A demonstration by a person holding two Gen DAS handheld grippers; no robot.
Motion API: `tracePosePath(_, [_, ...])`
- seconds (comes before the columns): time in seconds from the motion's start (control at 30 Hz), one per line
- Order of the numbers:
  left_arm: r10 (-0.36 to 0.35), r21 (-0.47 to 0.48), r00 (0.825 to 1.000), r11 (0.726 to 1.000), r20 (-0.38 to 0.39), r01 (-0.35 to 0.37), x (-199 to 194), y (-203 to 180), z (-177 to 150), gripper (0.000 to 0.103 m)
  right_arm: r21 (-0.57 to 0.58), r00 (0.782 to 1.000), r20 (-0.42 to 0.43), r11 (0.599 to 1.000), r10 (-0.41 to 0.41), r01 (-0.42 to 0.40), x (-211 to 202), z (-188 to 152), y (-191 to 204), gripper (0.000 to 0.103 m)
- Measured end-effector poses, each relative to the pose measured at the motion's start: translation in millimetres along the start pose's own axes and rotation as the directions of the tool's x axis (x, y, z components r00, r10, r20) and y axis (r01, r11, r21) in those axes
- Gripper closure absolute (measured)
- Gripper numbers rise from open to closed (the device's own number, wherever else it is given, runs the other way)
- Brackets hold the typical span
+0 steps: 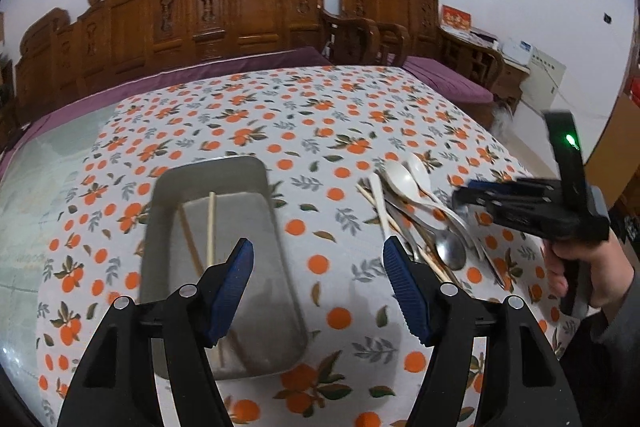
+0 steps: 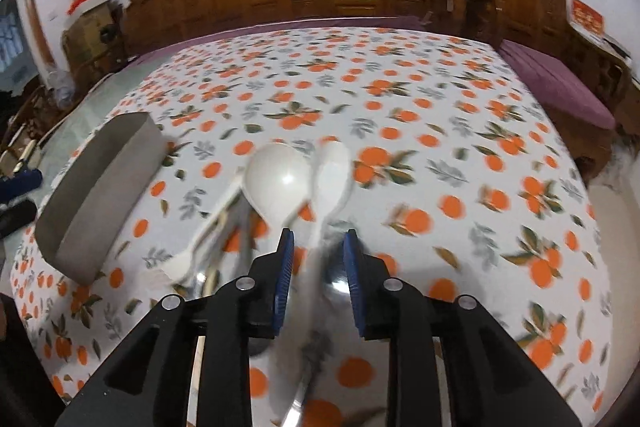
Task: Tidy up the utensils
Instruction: 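Grasp the white plastic ladle spoon from the pile with the right tool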
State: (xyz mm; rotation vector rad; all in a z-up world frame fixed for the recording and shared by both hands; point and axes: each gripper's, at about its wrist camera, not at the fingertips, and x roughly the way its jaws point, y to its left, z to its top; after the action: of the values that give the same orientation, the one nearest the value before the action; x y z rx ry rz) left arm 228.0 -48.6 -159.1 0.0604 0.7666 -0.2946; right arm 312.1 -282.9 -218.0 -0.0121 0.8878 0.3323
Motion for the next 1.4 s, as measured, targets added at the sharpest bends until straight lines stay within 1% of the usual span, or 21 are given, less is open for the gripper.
tracePosePath(0.1, [0.000,0.019,1.000,1.000,-0.014,0.000,6.2,-9.4,-3.5,0.039,-0.046,0.999,-0.017,0.998,0.033,-0.034,8.7,4.0,15.7,0.075])
tracePosePath(0.2, [-0.005,0.027,1.000,1.000,-0.025,0.005,10.4,-15.6,-5.3,0.039,-0.091,0.999,-0.045,0.995,0.028,-0.032,16.8,5.2,26.6,0.075])
tracePosePath(0.3, [-0.006,0.032,0.999,0.999,-0.032,0.007,13.1,-20.3,-7.3,0.039,-0.115,0.997,-0.072,0.993,-0.007,-0.001,25.9,5.6,26.5,0.075])
tracePosePath(0.37, [-0.009,0.035,0.999,0.999,-0.036,0.010,14.5,-21.8,-8.3,0.039,-0.100,0.994,-0.105,0.995,0.006,-0.016,33.0,4.5,21.9,0.075])
tracePosePath(0.43, [-0.010,0.036,0.999,0.999,-0.044,0.011,16.5,-23.1,-8.8,0.039,-0.108,0.994,-0.105,0.994,0.015,-0.027,33.3,3.6,22.6,0.076])
tracePosePath(0.5, [-0.011,0.036,0.999,0.999,-0.050,0.013,18.2,-25.0,-8.9,0.039,-0.117,0.994,-0.112,0.993,0.019,-0.032,35.1,3.3,24.6,0.083])
tracePosePath(0.53, [-0.010,0.037,0.999,0.999,-0.053,0.012,19.0,-26.1,-8.3,0.039,-0.124,0.993,-0.120,0.992,0.012,-0.027,37.3,2.8,26.1,0.091])
tracePosePath(0.57, [-0.010,0.040,0.998,0.999,-0.055,0.013,20.0,-28.0,-7.8,0.039,-0.132,0.992,-0.128,0.991,0.005,-0.022,39.1,2.0,27.3,0.092])
tracePosePath(0.6, [-0.009,0.045,0.998,0.999,-0.057,0.012,21.3,-30.1,-7.3,0.039,-0.137,0.992,-0.127,0.990,0.000,-0.018,39.5,2.1,28.1,0.092])
tracePosePath(0.67, [-0.001,0.053,0.998,0.999,-0.065,0.005,24.6,-33.8,-5.9,0.039,-0.130,0.992,-0.125,0.991,0.028,-0.045,36.9,3.4,28.2,0.092])
tracePosePath(0.73, [0.003,0.058,0.997,0.998,-0.078,0.001,29.4,-38.0,-3.5,0.039,-0.123,0.994,-0.100,0.991,0.041,-0.053,31.3,6.2,26.6,0.092])
tracePosePath(0.87, [0.008,0.085,0.996,0.996,-0.094,0.000,39.4,-49.0,3.5,0.039,-0.068,0.996,-0.048,0.995,0.069,-0.072,15.3,14.2,10.5,0.092])
tracePosePath(1.0, [-0.015,0.078,0.993,0.997,-0.120,0.024,58.6,-59.9,15.0,0.039,-0.048,0.996,-0.023,0.995,0.081,-0.082,5.4,17.3,0.2,0.092])
tracePosePath(1.03, [-0.023,0.072,0.991,0.997,-0.134,0.033,66.7,-62.8,17.7,0.041,-0.041,0.996,-0.020,0.996,0.081,-0.082,4.2,17.6,-2.2,0.092])
tracePosePath(1.07, [-0.026,0.070,0.989,0.997,-0.147,0.037,73.1,-65.1,19.1,0.046,-0.037,0.997,-0.019,0.996,0.078,-0.078,3.3,17.3,-4.6,0.092])
tracePosePath(1.13, [-0.029,0.070,0.985,0.997,-0.169,0.042,85.6,-68.5,20.7,0.048,-0.041,0.997,-0.019,0.997,0.068,-0.069,3.2,16.8,-6.3,0.092])
tracePosePath(1.2, [-0.035,0.063,0.980,0.997,-0.196,0.048,97.3,-70.0,20.2,0.058,-0.041,0.998,-0.017,0.997,0.064,-0.065,2.9,16.8,-7.5,0.092])
tracePosePath(1.23, [-0.032,0.059,0.976,0.997,-0.216,0.045,104.7,-70.2,19.5,0.060,-0.037,0.998,-0.016,0.997,0.065,-0.065,2.6,17.0,-8.3,0.092])
tracePosePath(1.3, [-0.029,0.058,0.972,0.997,-0.232,0.043,111.5,-70.2,18.3,0.065,-0.028,0.998,-0.008,0.997,0.070,-0.070,0.9,18.3,-9.8,0.092])
tracePosePath(1.33, [-0.020,0.061,0.970,0.997,-0.242,0.036,115.9,-70.0,17.7,0.066,-0.026,0.997,-0.005,0.997,0.073,-0.073,0.1,18.9,-9.8,0.092])
tracePosePath(1.4, [-0.008,0.060,0.964,0.998,-0.266,0.025,124.5,-68.6,16.6,0.074,-0.023,0.997,0.001,0.997,0.078,-0.078,-1.2,19.6,-9.5,0.092])
